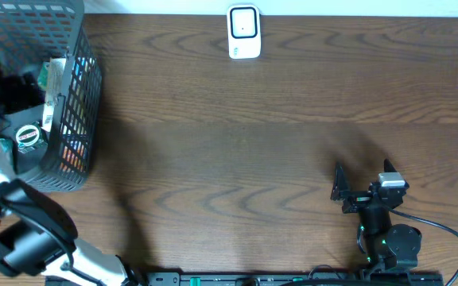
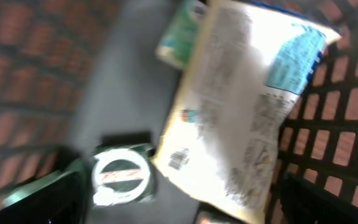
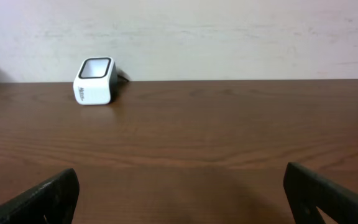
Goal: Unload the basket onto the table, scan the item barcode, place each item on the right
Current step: 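Grasp the yellow-white snack bag in the basket with the left gripper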
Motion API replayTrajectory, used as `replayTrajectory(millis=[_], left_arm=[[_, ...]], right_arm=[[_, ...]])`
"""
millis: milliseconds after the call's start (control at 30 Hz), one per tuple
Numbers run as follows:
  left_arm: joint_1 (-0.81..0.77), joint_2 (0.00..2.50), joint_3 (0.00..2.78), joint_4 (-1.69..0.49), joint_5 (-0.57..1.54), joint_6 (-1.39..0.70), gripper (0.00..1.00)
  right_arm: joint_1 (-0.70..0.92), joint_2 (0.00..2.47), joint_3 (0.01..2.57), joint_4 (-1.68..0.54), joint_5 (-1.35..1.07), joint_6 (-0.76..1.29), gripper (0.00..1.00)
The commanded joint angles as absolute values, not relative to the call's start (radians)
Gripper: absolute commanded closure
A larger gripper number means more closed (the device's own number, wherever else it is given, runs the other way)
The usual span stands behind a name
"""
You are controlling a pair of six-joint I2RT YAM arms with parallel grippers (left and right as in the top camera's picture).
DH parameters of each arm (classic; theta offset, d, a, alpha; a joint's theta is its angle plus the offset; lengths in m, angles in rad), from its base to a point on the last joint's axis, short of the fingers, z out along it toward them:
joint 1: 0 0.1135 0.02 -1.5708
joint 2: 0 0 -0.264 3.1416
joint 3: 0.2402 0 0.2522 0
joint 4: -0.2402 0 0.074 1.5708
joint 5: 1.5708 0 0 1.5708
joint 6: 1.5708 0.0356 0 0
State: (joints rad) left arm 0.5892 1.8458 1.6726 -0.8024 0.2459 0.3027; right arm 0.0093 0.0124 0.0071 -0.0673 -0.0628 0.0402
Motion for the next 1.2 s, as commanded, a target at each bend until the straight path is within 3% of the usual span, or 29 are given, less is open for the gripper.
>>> replayTrajectory(millis=[0, 667, 1067, 1133, 1167], left_arm=[[0.570, 1.913, 1.685, -0.794, 0.303, 0.366, 0.03], [0.500, 2.063, 1.684, -0.678, 0.385, 0.366, 0.03], [0.481, 2.177, 1.678, -0.642, 0.156, 0.365, 0.03], [0.481, 2.184, 1.672, -0.641, 0.156, 0.366, 0.14], [0.481, 2.186, 1.672, -0.640, 0.155, 0.366, 0.30]], right_arm=[[-0.007, 0.007, 0.006, -0.072, -0.059, 0.044, 0.01], [-0.007, 0.007, 0.006, -0.072, -0.059, 0.044, 0.01], [-0.007, 0.007, 0.006, -0.072, -0.059, 0.044, 0.01], [-0.007, 0.007, 0.006, -0.072, -0.059, 0.044, 0.01], [-0.007, 0.007, 0.006, -0.072, -0.059, 0.044, 0.01]])
